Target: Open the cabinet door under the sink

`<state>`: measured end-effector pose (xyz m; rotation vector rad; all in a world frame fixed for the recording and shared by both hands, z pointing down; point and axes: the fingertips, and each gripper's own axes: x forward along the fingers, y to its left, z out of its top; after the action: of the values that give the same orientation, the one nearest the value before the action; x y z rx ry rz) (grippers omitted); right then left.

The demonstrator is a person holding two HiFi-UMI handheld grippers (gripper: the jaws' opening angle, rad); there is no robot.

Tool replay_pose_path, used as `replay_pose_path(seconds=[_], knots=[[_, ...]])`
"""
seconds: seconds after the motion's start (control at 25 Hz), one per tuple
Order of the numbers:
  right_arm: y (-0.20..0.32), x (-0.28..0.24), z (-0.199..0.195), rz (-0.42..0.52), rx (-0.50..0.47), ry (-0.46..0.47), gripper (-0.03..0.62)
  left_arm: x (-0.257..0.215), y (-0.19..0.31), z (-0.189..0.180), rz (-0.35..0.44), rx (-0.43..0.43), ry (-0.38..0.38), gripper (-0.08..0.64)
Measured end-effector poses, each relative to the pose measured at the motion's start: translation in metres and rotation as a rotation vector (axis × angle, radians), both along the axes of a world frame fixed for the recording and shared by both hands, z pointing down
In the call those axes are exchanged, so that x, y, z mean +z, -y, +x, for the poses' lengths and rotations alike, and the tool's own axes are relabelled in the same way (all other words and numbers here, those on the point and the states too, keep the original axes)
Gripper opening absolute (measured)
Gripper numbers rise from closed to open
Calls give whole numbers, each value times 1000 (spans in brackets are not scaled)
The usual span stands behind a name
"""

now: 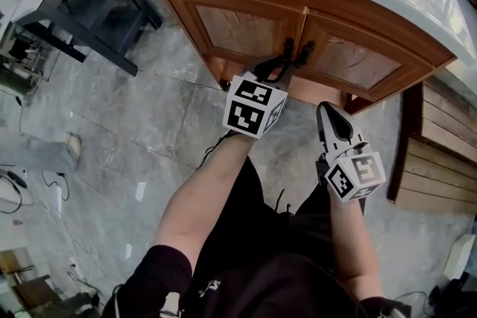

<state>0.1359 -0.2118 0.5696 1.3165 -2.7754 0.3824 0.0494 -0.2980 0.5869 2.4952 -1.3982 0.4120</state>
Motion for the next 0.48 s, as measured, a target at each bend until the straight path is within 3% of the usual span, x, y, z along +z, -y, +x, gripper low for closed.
replay_pose_path(seconds=[0.48], knots=[[-2, -9, -15, -13, -108, -40, 55, 0, -46, -14, 8, 102, -2, 87]])
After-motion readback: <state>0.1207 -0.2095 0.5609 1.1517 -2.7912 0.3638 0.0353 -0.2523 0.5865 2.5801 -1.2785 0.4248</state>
